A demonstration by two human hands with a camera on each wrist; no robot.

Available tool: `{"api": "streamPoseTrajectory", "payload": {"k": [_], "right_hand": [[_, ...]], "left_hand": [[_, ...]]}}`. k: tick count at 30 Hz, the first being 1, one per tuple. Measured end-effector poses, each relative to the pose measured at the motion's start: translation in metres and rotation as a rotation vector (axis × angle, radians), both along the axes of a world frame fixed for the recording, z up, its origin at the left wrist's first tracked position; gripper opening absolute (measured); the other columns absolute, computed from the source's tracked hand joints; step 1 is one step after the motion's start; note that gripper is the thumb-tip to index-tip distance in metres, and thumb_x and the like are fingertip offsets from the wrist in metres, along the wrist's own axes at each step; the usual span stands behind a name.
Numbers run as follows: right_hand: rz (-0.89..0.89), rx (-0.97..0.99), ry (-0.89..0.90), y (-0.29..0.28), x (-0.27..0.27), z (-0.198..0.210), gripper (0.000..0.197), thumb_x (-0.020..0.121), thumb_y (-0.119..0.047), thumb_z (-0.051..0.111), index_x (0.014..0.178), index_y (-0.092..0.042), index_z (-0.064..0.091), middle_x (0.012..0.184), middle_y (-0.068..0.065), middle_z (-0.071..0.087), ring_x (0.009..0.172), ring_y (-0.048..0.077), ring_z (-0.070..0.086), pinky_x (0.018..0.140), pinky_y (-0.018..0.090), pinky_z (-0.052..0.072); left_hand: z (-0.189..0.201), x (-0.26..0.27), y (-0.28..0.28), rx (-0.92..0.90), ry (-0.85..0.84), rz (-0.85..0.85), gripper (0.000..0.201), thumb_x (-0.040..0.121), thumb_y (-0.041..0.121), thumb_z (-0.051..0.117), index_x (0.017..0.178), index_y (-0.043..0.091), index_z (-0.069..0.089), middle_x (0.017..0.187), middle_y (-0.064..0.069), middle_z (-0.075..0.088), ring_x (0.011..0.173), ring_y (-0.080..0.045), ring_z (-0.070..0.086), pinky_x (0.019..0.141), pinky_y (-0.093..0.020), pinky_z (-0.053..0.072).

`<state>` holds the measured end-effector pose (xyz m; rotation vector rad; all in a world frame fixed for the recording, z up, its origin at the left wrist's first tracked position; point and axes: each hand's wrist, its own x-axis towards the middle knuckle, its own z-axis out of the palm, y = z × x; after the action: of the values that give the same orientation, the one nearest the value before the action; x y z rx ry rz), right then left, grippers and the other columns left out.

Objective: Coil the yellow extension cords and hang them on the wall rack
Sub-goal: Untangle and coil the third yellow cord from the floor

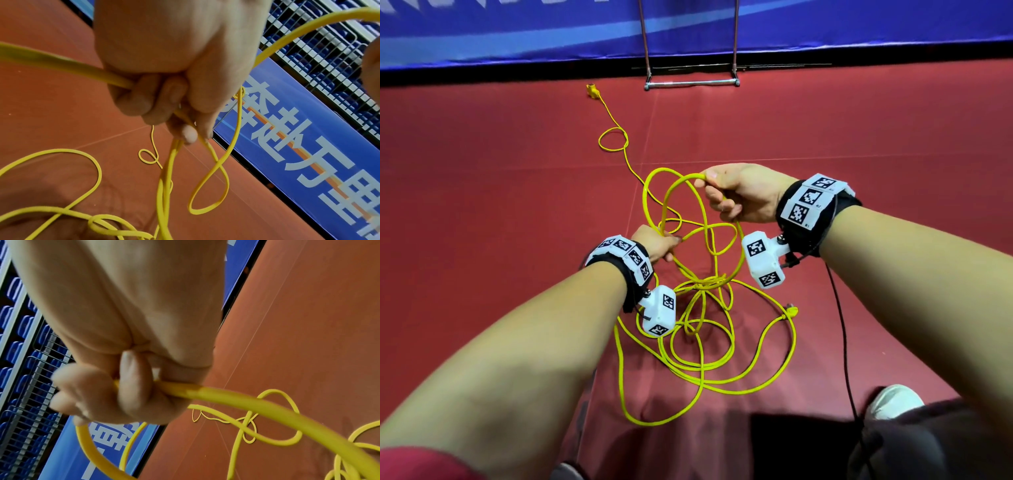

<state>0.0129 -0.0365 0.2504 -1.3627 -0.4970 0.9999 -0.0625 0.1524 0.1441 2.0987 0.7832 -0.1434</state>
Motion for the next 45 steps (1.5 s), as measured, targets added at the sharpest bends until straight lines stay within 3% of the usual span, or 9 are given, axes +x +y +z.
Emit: {"api": "streamPoseTrajectory", "payload": {"k": [6,10,13,18,22,28,32,35,45], "right_hand": [[-0.187,-0.196,-0.442,-0.023,0.021,-0.01,0.021,0.1,-0.013,0.051,0.088,-0.007,0.067,0.053,0.0,0.052,0.035,0.008,0.028,0.04,0.016,0.018],[-0.127,-0.628,-1.04,-0.032,0.033,-0.023,0.018,0.095,-0.025,0.06,0.083,-0.02,0.071,0.061,0.0,0.064,0.051,0.006,0.055,0.056,0.022,0.042],[-0.275,-0.815,-1.159,-0.036,0.043,-0.035,0.015,0.094,-0.035,0.059,0.083,-0.028,0.065,0.075,0.001,0.065,0.075,0.024,0.059,0.069,0.029,0.044],[-0.237,-1.035,-0.973,-0.05,0.043,-0.064,0.021,0.097,-0.031,0.055,0.09,-0.014,0.065,0.086,0.011,0.072,0.082,0.03,0.067,0.07,0.033,0.051],[-0.147,-0.934,-0.664,-0.041,0.029,-0.068,0.01,0.098,-0.017,0.052,0.094,-0.01,0.058,0.079,0.009,0.07,0.058,0.02,0.063,0.046,0.02,0.043],[-0.081,-0.431,-0.258,-0.01,0.01,-0.052,0.062,0.091,-0.001,0.061,0.136,-0.036,0.036,0.09,0.016,0.06,0.061,0.029,0.065,0.074,0.045,0.055],[-0.212,-0.368,-0.129,-0.007,0.003,-0.038,0.021,0.101,-0.036,0.048,0.114,-0.02,0.056,0.08,0.009,0.054,0.059,0.028,0.063,0.061,0.037,0.055],[-0.359,-0.422,0.038,-0.014,0.016,-0.042,0.067,0.097,-0.066,0.026,0.085,-0.007,0.056,0.072,0.015,0.056,0.057,0.027,0.061,0.055,0.03,0.051],[-0.834,-0.214,0.438,-0.078,0.058,-0.072,0.05,0.099,-0.054,0.042,0.102,-0.004,0.046,0.086,0.022,0.056,0.036,0.023,0.055,0.037,0.016,0.036]], "left_hand": [[0.026,-0.005,0.027,0.038,-0.128,0.21,0.012,0.091,0.02,0.065,0.095,0.009,0.069,0.044,0.004,0.06,0.024,-0.006,0.041,0.03,-0.013,0.025],[0.047,-0.005,0.043,0.307,-0.245,0.258,0.015,0.085,0.025,0.064,0.094,0.017,0.073,0.077,-0.004,0.073,0.095,-0.025,0.068,0.078,-0.031,0.05],[0.054,-0.008,0.041,0.509,-0.251,0.193,0.021,0.09,0.024,0.061,0.109,0.024,0.07,0.105,-0.009,0.072,0.107,-0.035,0.062,0.087,-0.038,0.048],[0.056,-0.011,0.036,0.539,-0.267,0.106,0.034,0.089,0.014,0.054,0.115,0.03,0.068,0.112,-0.011,0.069,0.109,-0.038,0.061,0.089,-0.038,0.049],[0.058,-0.007,0.025,0.557,-0.178,0.014,0.045,0.087,0.008,0.049,0.127,0.028,0.058,0.121,-0.013,0.064,0.114,-0.04,0.057,0.093,-0.041,0.047],[0.054,0.003,-0.011,0.64,-0.127,-0.2,0.053,0.084,0.006,0.047,0.135,0.021,0.049,0.122,-0.015,0.062,0.115,-0.041,0.057,0.093,-0.046,0.049],[0.051,0.008,-0.021,0.694,-0.136,-0.243,0.047,0.088,0.009,0.048,0.135,0.018,0.048,0.121,-0.014,0.062,0.113,-0.04,0.057,0.089,-0.045,0.048],[0.047,0.006,-0.017,0.698,-0.167,-0.26,0.044,0.093,0.014,0.048,0.136,0.02,0.047,0.12,-0.011,0.064,0.112,-0.038,0.058,0.088,-0.044,0.048],[0.025,-0.019,0.042,0.599,0.162,-0.077,0.028,0.091,0.022,0.05,0.111,0.018,0.068,0.118,-0.012,0.067,0.11,-0.038,0.062,0.093,-0.04,0.05]]}}
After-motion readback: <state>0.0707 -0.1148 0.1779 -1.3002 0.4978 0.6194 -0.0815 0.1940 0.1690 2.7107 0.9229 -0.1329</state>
